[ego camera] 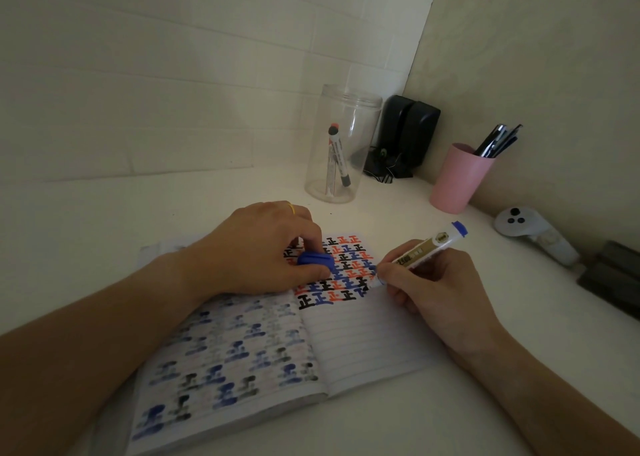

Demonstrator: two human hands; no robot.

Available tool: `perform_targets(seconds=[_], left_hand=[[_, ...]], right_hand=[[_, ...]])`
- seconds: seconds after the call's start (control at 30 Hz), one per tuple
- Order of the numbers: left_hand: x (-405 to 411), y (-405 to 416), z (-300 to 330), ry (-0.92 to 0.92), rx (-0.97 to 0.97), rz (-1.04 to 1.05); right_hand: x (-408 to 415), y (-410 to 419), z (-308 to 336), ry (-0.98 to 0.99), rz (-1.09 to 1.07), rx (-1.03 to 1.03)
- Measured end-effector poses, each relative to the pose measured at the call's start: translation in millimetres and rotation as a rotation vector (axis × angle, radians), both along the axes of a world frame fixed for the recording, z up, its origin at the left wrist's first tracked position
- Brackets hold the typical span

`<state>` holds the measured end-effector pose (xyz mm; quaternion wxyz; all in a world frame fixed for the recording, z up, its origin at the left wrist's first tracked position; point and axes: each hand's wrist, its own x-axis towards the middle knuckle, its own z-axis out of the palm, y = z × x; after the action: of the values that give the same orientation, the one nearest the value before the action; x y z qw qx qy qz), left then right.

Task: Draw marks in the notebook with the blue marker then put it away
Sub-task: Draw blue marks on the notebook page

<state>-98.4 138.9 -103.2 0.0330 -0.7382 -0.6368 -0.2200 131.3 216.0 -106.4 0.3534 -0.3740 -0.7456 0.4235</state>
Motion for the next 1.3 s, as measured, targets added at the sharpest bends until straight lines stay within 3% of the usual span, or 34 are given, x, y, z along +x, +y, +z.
perform_targets(seconds=[0.57, 1.0, 1.13, 1.3], left_hand=[[-1.0, 0.7, -1.5, 0.0, 0.024, -0.009], [-0.9, 0.8, -0.8, 0.002, 0.02, -0.02], [-0.6, -2.6, 0.3, 0.004, 0.027, -0.015], [3.3, -4.7, 5.1, 0.006, 0.014, 0.003]], right_hand=[[0.3, -4.3, 2.9, -0.034, 0.114, 0.049], [-2.6, -0.4, 1.0, -0.039, 0.003, 0.037], [-5.9, 1.6, 10.7, 0.202, -0.09, -0.233], [-33.6, 25.6, 28.0, 0.296, -0.119, -0.503]])
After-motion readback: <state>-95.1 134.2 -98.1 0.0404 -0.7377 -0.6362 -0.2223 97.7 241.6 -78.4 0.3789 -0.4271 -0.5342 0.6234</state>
